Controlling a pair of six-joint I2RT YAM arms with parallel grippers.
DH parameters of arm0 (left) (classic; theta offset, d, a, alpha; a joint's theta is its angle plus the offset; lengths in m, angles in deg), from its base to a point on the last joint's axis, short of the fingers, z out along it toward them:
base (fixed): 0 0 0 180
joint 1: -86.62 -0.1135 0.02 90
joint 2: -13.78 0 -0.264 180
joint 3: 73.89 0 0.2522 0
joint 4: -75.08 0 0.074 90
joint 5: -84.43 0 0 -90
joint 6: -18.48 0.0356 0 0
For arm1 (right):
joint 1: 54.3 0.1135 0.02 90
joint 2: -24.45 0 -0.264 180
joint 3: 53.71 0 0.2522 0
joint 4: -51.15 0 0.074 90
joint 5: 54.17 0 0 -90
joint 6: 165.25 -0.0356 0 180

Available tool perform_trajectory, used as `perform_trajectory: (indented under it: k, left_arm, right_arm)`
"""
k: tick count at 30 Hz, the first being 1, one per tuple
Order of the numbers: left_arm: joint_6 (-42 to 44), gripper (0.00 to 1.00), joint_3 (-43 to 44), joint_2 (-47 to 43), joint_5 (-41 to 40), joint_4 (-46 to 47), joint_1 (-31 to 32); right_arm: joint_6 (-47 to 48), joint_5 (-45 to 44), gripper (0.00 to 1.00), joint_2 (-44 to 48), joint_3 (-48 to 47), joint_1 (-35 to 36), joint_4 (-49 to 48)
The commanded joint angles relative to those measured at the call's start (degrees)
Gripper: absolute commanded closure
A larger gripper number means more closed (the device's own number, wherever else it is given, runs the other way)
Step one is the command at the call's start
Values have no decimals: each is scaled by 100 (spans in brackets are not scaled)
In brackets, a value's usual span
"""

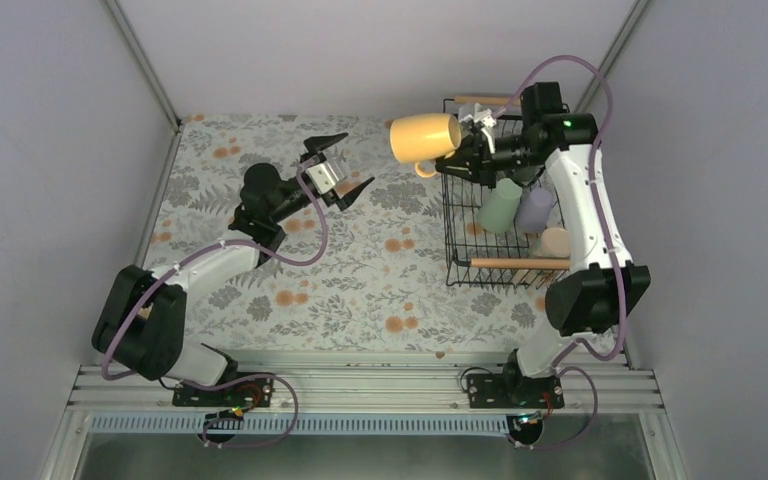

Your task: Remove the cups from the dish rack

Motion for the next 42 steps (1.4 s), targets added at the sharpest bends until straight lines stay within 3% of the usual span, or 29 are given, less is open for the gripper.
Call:
perform_trajectory:
  k: [1,5,20,25,27,29,31,33,35,37,42]
  left_arm:
    - [-193,0,-101,146,598,1024,-21]
    - [-224,0,-289,204,742,1610,-24]
    - [55,2,-250,336,785,1835,-42]
    - [-376,27,-7,319,926,1600,-104]
    - [-597,61,180,287,1094,1246,-146]
    - [-656,75,267,222,1183,977,-154]
    - [-662,76,219,123,1214,910,-148]
    - [-640,82,181,27,1206,829,-148]
    - [-596,95,234,-55,1169,596,-148]
    - [-598,98,319,-134,1054,310,-148]
    - [-289,98,834,-396,278,-897,-186]
  right_arm:
    - [-274,924,97,-293,-214,277,-144]
    - [-240,944,97,-423,-104,488,-148]
    - [-362,754,97,-455,428,1421,-144]
    - [-459,856,97,-507,494,1503,-148]
    - [-502,791,95,-572,498,1498,-152]
    - [-552,709,93,-616,512,1496,-152]
    - [-517,740,91,-613,609,1496,-153]
    - [-486,795,86,-629,652,1501,-153]
    - [-487,810,81,-672,629,1496,-153]
    - [-486,810,74,-724,592,1496,-153]
    - [-756,339,40,-844,310,1495,-156]
